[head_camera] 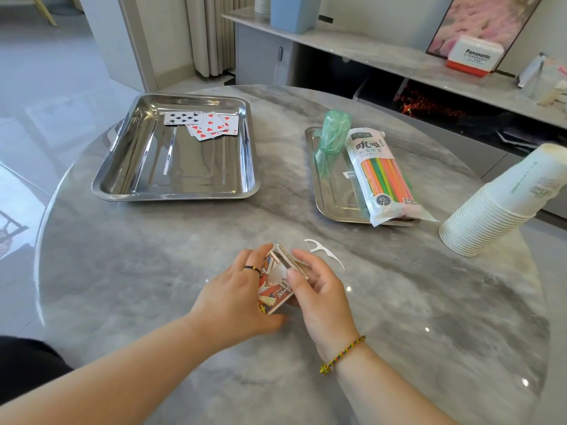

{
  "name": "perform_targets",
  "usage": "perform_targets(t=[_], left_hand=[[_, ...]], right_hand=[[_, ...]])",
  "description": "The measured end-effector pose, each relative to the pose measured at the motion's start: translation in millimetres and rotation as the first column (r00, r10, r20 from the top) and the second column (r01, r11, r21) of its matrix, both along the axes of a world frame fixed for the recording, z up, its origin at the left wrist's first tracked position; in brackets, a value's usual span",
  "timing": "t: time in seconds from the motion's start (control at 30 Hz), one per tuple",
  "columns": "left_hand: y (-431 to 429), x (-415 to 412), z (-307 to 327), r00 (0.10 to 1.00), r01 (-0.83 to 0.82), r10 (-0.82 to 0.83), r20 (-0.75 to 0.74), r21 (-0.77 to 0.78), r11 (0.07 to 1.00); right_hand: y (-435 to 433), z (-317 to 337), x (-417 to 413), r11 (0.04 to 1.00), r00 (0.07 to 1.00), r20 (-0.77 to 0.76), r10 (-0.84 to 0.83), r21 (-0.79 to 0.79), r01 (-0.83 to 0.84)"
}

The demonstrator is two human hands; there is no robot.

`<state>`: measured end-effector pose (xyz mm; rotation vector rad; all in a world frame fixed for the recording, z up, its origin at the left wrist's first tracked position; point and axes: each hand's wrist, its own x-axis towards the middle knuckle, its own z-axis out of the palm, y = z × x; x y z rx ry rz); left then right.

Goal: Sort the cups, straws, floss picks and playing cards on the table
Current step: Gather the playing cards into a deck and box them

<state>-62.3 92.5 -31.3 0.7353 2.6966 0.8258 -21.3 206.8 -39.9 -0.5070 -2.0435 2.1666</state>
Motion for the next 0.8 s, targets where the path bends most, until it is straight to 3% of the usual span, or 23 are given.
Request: perform_targets(t=[0.4, 0.67, 0.8], left_hand=[[0, -2, 2, 0.993, 0.011, -0.016, -0.119, -0.041, 0.999], [-2, -6, 4, 0.984, 0.036, -0.049, -0.174, -0.077, 0.996], [-3, -7, 5, 0.980, 0.037, -0.054, -0.190, -0.092, 0.995]], right_hand=[[12, 7, -4, 0.999, 0.997, 0.071, 0.024, 0.026, -0.026], [14, 8, -5, 0.992, 0.991, 0.129, 0.020, -0.123, -0.004], [14, 7, -5, 0.998, 0.991, 0.137, 0.010, -0.058, -0.003]])
